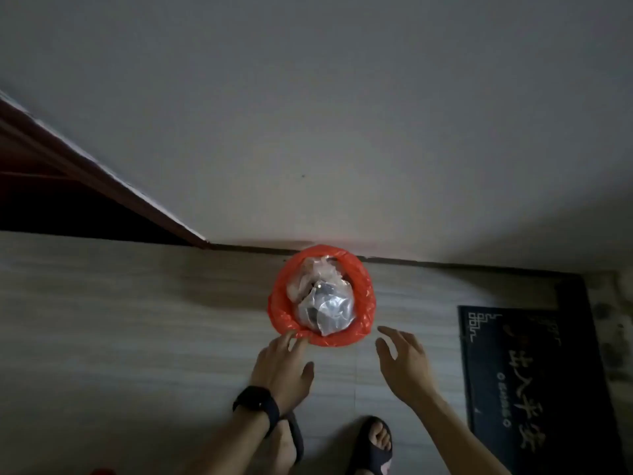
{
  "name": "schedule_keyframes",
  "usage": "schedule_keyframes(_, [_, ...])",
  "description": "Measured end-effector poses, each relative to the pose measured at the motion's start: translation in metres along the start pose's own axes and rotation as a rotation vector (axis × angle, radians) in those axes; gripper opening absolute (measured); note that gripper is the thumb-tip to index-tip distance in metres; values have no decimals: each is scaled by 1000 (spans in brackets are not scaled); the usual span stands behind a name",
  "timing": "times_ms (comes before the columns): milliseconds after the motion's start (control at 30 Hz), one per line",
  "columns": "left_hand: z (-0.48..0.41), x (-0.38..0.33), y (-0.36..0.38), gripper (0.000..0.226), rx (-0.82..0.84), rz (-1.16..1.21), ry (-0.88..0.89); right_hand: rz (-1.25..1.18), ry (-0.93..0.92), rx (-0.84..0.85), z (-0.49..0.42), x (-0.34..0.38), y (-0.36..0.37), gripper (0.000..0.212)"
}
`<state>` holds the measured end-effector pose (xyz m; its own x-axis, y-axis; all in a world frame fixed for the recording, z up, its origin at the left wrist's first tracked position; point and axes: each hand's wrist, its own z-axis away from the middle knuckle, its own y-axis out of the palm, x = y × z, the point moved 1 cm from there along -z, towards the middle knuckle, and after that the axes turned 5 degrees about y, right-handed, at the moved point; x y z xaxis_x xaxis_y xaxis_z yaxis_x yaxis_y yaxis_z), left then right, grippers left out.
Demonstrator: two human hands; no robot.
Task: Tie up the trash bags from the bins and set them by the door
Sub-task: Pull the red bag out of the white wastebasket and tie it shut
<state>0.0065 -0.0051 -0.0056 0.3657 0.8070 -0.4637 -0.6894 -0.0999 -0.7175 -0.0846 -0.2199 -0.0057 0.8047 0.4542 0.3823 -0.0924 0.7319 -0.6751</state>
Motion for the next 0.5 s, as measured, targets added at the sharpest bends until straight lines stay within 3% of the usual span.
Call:
schedule_keyframes(300, [-95,44,72,68,-52,-346,368,-256,334,6,-113,-54,91,40])
schedule_keyframes(400, [-118,44,110,82,-113,-486,553,-493,419,-23,-146,-67,113,39])
schedule_keyframes(500, [-147,40,142,95,-142,-622,616,-807,537,72,-180,-81,137,42])
